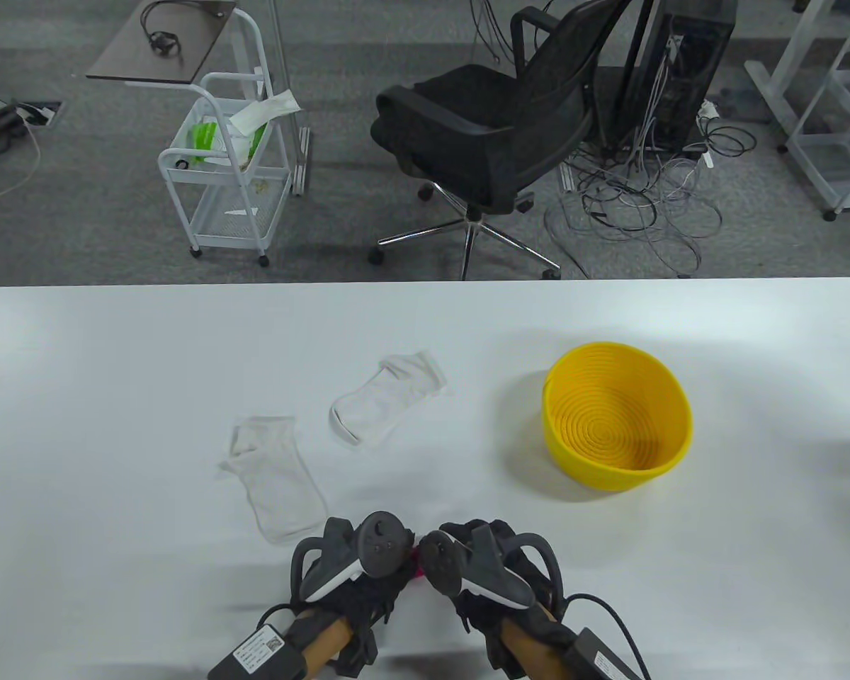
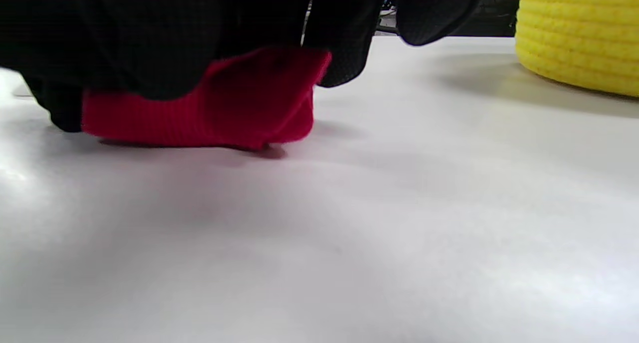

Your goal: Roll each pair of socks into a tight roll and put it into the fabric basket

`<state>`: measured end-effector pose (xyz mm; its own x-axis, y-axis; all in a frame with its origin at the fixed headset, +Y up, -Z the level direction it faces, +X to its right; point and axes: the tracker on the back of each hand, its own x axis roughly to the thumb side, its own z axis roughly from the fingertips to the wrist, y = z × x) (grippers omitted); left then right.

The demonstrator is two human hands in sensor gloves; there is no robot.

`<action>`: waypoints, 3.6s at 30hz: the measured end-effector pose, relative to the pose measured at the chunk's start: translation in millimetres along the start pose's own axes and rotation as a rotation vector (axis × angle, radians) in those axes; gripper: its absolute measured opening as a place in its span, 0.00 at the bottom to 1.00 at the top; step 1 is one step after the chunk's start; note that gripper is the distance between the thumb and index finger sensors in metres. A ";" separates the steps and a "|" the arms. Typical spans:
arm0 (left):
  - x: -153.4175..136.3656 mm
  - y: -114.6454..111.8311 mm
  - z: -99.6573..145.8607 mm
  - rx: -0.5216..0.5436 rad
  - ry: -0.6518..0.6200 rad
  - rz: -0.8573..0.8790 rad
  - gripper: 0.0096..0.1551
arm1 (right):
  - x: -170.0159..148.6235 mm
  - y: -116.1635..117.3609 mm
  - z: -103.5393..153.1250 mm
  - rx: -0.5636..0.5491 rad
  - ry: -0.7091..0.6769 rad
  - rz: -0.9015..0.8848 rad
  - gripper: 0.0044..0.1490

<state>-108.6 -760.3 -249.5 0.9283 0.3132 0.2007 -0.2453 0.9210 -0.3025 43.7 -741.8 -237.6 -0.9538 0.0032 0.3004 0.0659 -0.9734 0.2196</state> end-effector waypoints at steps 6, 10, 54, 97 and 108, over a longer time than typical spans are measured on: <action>5.6 7.7 4.1 0.047 0.015 -0.059 0.34 | -3.4 11.0 -8.0 0.022 0.046 -0.014 0.39; 3.3 7.6 3.4 0.043 0.016 -0.043 0.33 | -3.5 12.9 -10.0 0.029 0.061 -0.033 0.38; -29.7 36.7 9.9 -0.009 -0.136 0.413 0.35 | -44.4 -8.2 -7.0 0.200 -0.105 -0.793 0.34; 1.5 38.4 20.5 0.184 -0.029 0.197 0.26 | -12.6 -18.1 9.5 -0.039 0.116 -0.478 0.41; 18.6 60.3 37.7 0.368 -0.142 0.214 0.22 | -22.1 2.0 -1.9 0.234 0.222 -0.760 0.39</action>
<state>-116.6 -690.2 -228.8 0.8046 0.5107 0.3030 -0.5346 0.8451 -0.0050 64.3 -744.3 -245.6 -0.7972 0.5720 -0.1930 -0.5844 -0.6512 0.4841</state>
